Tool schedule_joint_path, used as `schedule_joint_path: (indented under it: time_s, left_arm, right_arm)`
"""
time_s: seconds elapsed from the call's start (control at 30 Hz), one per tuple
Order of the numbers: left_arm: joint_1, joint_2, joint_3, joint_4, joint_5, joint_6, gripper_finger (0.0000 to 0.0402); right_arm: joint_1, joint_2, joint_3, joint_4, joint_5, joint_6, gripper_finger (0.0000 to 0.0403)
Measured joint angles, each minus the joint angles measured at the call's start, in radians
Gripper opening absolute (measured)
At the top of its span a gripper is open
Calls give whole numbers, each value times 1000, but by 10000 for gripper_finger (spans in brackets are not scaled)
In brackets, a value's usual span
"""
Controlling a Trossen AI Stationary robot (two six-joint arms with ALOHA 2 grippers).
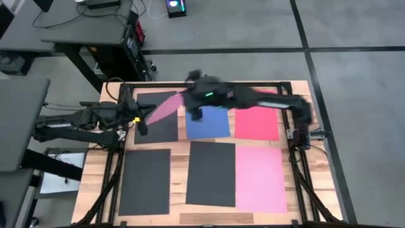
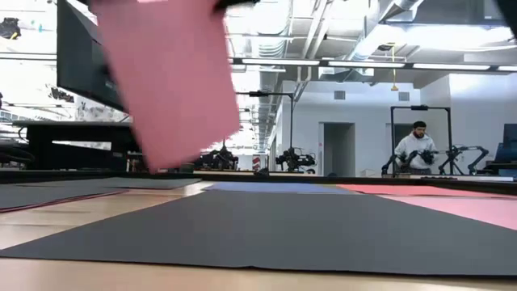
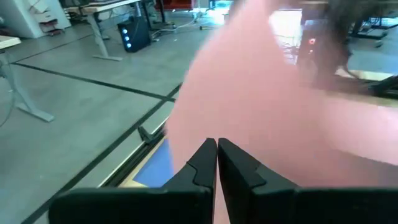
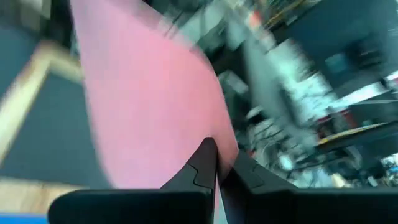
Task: Organize paper
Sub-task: Stack the pink paper on top of the pink paper
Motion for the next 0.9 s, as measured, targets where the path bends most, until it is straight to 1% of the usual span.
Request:
schedule_joint_path:
  time_s: [0.1, 0.23, 0.3, 0.37, 0.53, 0.7, 0.8, 0.9]
  left_arm:
    - [-13, 13, 0, 24, -20, 26, 0]
    - [-39, 35, -1, 105, -26, 66, 0]
    - [-52, 52, -1, 141, -26, 78, 0]
    - [-66, 76, -1, 165, -26, 82, 0]
    - [-112, 187, -1, 224, -27, 91, 0]
    - [-161, 322, -1, 368, -22, 142, 0]
    - [-185, 405, -1, 451, 12, 152, 0]
    - [-198, 485, -1, 522, 57, 153, 0]
  right_arm:
    - [38, -133, 0, -70, 77, 49, 0]
    - [129, -273, 0, -213, 229, 151, 0]
    - [188, -329, 0, -281, 287, 223, 0]
    - [251, -373, 0, -363, 317, 320, 0]
    - [404, -441, 0, -597, 329, 614, 0]
    - [537, -438, 0, -840, 327, 908, 0]
    - [610, -422, 0, -936, 323, 1042, 0]
    - [676, -398, 0, -988, 321, 1141, 0]
